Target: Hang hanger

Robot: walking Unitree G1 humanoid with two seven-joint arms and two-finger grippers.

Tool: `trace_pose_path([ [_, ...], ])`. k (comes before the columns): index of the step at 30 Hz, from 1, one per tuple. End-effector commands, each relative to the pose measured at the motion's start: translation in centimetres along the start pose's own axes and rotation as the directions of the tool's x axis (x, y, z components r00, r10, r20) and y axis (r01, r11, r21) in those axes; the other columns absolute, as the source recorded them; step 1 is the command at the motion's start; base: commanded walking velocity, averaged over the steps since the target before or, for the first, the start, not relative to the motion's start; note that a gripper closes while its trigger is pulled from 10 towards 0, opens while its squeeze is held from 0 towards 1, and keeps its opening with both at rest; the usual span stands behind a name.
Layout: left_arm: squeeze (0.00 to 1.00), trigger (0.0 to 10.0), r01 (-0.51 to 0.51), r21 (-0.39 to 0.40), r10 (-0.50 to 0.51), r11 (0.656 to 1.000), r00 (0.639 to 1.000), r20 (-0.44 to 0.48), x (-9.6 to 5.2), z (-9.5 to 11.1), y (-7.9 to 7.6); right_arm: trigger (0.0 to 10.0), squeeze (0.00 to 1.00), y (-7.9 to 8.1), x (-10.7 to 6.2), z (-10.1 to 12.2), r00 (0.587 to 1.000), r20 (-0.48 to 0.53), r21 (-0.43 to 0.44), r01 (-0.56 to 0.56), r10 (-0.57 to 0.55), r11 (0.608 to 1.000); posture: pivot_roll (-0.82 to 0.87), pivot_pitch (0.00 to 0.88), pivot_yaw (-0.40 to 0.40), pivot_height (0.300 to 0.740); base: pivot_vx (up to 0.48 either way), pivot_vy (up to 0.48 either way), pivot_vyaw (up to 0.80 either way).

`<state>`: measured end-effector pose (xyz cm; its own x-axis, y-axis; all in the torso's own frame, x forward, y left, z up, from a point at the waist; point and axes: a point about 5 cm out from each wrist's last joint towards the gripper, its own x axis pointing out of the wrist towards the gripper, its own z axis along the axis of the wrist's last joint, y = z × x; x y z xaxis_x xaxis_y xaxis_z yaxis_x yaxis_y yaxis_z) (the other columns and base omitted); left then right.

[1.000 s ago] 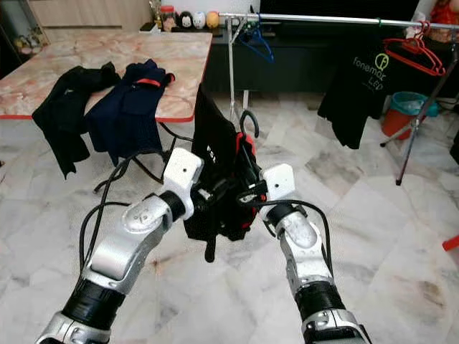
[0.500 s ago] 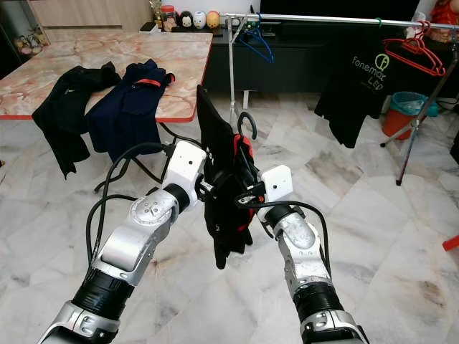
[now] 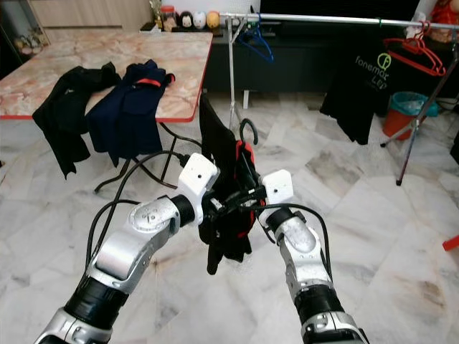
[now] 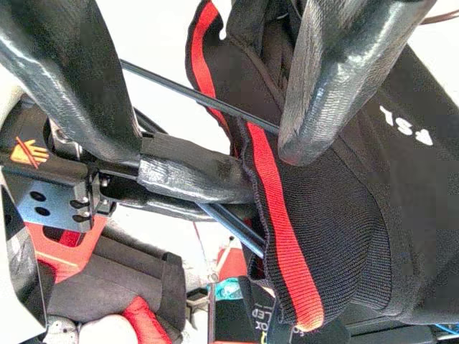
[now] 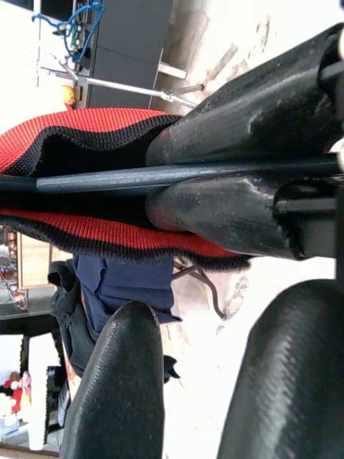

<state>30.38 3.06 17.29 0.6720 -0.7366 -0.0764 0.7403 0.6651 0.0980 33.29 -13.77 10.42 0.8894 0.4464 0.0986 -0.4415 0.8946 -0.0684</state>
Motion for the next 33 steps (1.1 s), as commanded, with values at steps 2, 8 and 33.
trace_pose_path([
  [2,0.0,10.0,0.032,-0.011,-0.032,0.999,0.999,-0.008,0.3,0.1,-0.9,0.0,0.0,-0.2,0.7,1.3,0.998,0.056,-0.015,0.012,-0.011,1.0,0.1,0.0,0.013,0.74,0.0,0.0,0.0],
  [8,0.0,10.0,-0.135,0.001,0.134,0.991,0.989,-0.056,0.7,-0.2,0.2,0.0,0.0,0.1,0.8,1.3,0.998,0.061,-0.008,-0.014,0.015,1.0,0.1,0.0,0.014,0.74,0.0,0.0,0.0],
  [33,0.0,10.0,-0.427,0.014,0.427,0.904,0.903,-0.041,0.3,0.5,3.1,0.0,0.0,0.8,0.7,1.2,0.994,0.073,0.041,-0.083,0.08,0.996,0.11,0.0,0.02,0.74,0.0,0.0,0.0],
])
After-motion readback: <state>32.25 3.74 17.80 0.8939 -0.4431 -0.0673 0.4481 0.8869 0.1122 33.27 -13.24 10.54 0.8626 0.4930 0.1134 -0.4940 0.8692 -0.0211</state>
